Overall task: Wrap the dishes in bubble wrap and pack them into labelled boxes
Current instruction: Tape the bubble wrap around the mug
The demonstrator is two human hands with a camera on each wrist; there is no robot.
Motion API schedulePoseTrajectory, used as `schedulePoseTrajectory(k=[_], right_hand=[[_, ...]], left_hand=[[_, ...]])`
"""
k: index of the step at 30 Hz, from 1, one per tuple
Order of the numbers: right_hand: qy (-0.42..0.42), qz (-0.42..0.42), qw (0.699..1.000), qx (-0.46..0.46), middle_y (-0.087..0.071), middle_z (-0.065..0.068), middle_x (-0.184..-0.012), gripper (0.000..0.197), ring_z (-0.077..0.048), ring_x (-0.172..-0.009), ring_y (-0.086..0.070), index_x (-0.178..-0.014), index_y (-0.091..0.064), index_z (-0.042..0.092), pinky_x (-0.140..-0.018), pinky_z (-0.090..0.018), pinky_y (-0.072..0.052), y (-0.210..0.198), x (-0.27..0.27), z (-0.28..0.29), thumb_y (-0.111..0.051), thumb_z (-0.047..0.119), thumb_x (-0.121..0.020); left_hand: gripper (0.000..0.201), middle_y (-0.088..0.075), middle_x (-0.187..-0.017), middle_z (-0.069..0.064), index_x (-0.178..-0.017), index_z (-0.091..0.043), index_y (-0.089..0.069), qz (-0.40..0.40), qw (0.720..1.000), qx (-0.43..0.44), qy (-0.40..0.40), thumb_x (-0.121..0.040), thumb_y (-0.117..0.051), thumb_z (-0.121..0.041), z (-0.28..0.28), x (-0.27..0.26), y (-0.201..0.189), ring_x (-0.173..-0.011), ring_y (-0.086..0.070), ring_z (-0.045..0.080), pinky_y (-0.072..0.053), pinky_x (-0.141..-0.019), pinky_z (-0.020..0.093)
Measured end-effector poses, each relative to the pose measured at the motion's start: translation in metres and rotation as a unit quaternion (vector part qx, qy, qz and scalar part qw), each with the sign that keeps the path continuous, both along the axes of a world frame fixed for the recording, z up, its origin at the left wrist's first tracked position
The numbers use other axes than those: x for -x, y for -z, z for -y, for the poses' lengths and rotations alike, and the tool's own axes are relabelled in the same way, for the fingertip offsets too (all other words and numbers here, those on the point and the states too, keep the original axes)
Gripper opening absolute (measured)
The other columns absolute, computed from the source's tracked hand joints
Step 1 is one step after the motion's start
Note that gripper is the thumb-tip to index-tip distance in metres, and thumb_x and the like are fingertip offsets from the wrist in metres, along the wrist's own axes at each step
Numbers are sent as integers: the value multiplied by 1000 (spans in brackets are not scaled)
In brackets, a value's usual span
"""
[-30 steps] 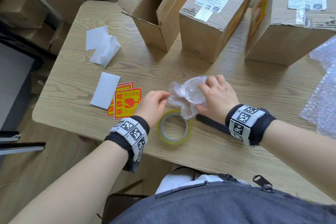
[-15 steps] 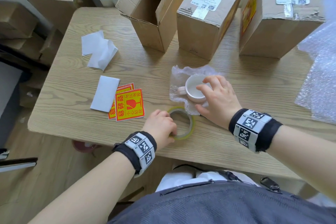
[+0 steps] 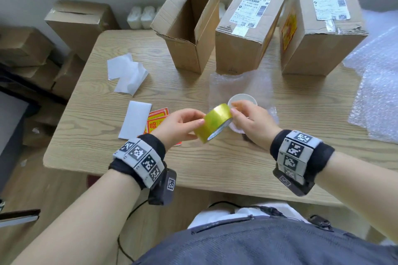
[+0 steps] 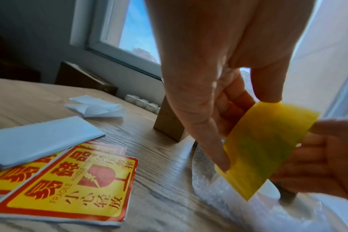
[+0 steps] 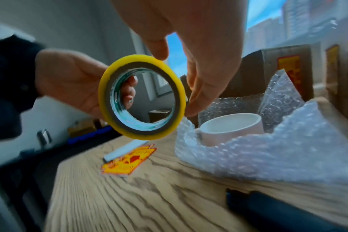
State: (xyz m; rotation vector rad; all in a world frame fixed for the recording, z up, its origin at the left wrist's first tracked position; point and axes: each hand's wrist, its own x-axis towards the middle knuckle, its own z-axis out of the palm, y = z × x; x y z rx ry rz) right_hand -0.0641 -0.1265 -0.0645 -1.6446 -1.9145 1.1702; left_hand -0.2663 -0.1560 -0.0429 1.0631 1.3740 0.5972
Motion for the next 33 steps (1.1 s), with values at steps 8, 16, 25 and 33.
schedulePoseTrajectory(k=[8, 16, 25, 33], right_hand=[[145, -313, 880, 326, -63, -17, -98, 42, -32, -89, -64, -104, -57, 7, -81, -38, -55, -39, 14, -8, -45, 46, -95], [158, -354, 893, 227, -66, -20, -100, 21, -30, -90, -65, -102, -64, 4, -80, -32, -58, -56, 7, -10, -60, 21, -91], [198, -328, 909, 164, -68, -18, -90, 11, -26, -83, -66, -93, -66, -2, -78, -28, -57, -60, 1, -12, -67, 4, -84], [191, -336, 898, 213, -65, -8, -83, 7, -16, -78, -63, -85, -62, 6, -75, -27, -53, -62, -1, -22, -66, 11, -86]], left_hand=[[18, -63, -71, 1, -87, -13, -62, 159, 980, 34, -114, -72, -60, -22, -7, 12, -22, -69, -61, 13, -57, -61, 30], [18, -64, -64, -2, -77, -11, -63, 128, 987, -29, -88, -67, -67, -26, -8, 8, -31, -65, -62, 10, -57, -66, 29], [15, -59, -59, -3, -53, -22, -67, 58, 996, -72, -11, -54, -77, -33, -10, -1, -36, -69, -51, 19, -41, -73, 32], [14, -57, -66, 6, -63, -14, -62, -7, 991, -128, 27, -63, -71, -24, -13, -7, -36, -68, -51, 18, -40, -68, 29]])
